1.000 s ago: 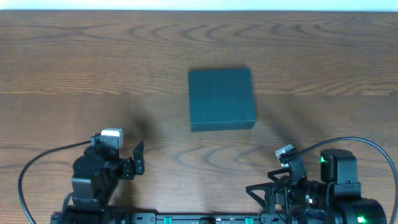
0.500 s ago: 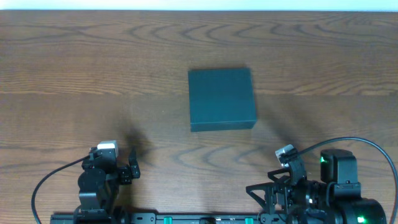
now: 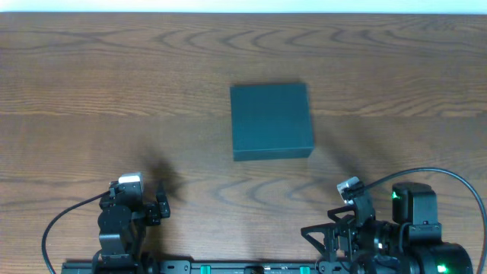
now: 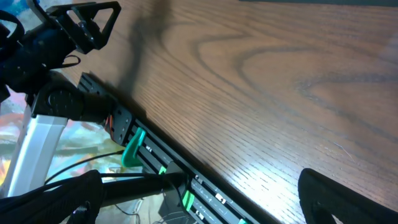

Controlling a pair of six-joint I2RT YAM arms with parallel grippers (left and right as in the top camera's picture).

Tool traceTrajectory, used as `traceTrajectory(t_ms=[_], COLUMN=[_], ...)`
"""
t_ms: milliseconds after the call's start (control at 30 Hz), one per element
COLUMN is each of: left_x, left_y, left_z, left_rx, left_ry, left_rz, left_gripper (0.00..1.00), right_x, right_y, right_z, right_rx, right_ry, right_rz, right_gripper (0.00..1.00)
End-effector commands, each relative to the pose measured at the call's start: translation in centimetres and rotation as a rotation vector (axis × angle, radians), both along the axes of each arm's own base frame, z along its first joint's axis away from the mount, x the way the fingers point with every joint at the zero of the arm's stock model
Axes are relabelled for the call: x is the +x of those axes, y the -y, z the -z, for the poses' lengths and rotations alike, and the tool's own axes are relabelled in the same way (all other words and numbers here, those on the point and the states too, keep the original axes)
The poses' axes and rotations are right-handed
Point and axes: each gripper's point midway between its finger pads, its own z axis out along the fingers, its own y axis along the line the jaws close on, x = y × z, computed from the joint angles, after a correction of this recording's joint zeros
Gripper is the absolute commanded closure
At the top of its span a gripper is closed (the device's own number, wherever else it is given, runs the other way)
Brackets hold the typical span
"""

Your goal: Pack container

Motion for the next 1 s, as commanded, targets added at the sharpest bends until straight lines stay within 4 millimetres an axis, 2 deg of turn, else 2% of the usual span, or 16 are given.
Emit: traceTrajectory(t_ms=[0,767,900,967], left_x=[-0.1,-0.1,-0.1,-0.1], left_y=[-0.5,-0.5,-0.5,-0.5], left_z=[0.3,0.3,0.3,0.3], left_rx=[0.019,0.019,0.019,0.019], left_ry=[-0.006,-0.006,-0.007,-0.007], left_rz=[-0.020,-0.020,-0.020,-0.020], left_gripper=[0.05,0.05,0.05,0.05], right_x=[-0.2,-0.2,0.5,1.1], right_y=[-0.2,-0.2,1.0,0.8], right_z=[-0.2,-0.2,0.6,-0.1], right_rx=[0.016,0.016,-0.082,-0.091], right_ry=[0.000,0.000,0.048,0.148], right_rz=[-0.008,-0.008,0.025,-0.002], right_gripper=[0.01,0.01,0.01,0.01])
